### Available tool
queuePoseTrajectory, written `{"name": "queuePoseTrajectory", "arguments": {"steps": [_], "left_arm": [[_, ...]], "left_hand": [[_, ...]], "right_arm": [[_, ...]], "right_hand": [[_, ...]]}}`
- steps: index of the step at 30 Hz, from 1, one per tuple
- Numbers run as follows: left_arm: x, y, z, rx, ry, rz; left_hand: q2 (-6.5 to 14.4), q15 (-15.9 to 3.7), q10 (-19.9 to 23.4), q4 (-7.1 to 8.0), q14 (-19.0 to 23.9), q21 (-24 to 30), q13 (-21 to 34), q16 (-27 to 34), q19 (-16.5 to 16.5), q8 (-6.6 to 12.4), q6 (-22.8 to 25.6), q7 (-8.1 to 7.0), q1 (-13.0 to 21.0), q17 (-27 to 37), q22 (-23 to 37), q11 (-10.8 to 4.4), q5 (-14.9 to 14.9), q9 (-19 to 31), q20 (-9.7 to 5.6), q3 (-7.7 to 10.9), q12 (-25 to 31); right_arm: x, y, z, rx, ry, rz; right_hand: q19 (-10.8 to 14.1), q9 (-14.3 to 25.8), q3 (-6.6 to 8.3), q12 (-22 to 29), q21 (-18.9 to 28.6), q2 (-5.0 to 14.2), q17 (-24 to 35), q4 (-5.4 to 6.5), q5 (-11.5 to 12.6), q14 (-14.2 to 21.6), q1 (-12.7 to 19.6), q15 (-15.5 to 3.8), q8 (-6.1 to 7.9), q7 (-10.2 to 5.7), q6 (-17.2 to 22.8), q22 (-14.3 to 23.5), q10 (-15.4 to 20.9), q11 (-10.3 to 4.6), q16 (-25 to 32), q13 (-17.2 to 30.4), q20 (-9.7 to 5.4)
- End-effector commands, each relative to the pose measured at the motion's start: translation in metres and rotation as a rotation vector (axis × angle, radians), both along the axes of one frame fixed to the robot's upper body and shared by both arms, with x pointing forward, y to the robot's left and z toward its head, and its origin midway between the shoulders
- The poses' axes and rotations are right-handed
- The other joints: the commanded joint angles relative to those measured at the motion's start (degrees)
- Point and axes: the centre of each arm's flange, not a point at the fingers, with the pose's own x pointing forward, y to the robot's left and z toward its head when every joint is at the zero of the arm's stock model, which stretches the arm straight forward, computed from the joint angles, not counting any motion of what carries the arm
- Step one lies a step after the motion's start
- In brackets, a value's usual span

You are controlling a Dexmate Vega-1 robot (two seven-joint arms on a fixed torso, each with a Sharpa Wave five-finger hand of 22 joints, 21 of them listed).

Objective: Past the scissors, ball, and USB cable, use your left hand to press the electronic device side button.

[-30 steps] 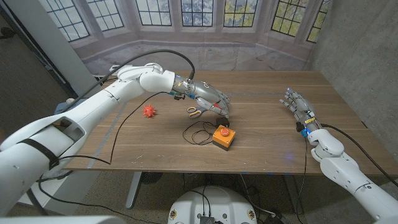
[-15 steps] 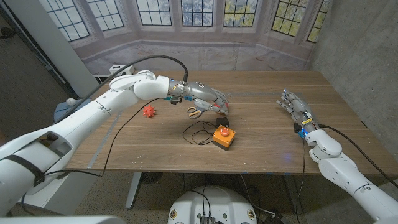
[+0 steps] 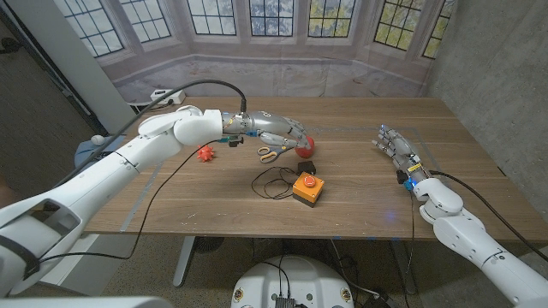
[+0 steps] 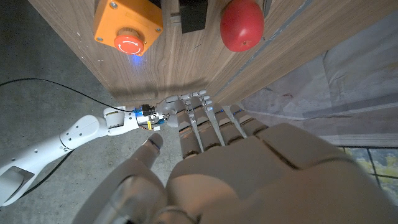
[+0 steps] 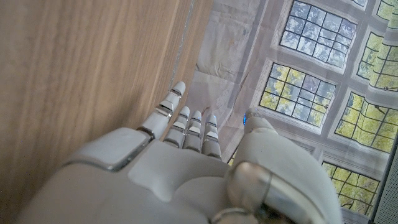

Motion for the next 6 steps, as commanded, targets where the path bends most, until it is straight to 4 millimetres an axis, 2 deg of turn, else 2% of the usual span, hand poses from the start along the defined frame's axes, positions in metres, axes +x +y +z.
{"name": "queuePoseTrajectory", "arguments": {"steps": [1,6], "left_arm": [[-0.0049,0.0168,-0.0025,-0.136,0.026,0.029],[-0.0041,0.0193,-0.0065,-0.178,0.040,0.035]], "left_hand": [[-0.1,0.35,-0.4,-0.42,0.2,-0.1,0.0,-0.2,0.6,0.04,-0.3,0.08,0.6,0.0,0.1,-0.08,0.0,0.0,0.18,0.11,-0.2],[-0.1,0.46,-0.5,-0.53,0.2,-0.1,0.0,-0.2,0.7,0.05,-0.5,0.15,0.7,0.1,0.1,-0.10,-0.1,0.1,0.33,0.25,-0.2]], "right_arm": [[-0.0075,0.0119,0.0011,-0.017,0.010,0.006],[-0.0077,0.0140,0.0000,-0.022,0.020,0.011]], "right_hand": [[0.0,0.1,0.10,0.3,-0.1,-0.16,0.0,-0.39,0.3,0.0,-0.3,-0.56,0.37,0.18,0.4,0.2,0.2,-0.19,0.3,0.2,-1.55],[0.0,0.1,0.14,0.3,-0.1,-0.15,0.0,-0.46,0.3,0.1,-0.3,-0.62,0.39,0.22,0.4,0.2,0.3,-0.08,0.3,0.2,-1.55]]}}
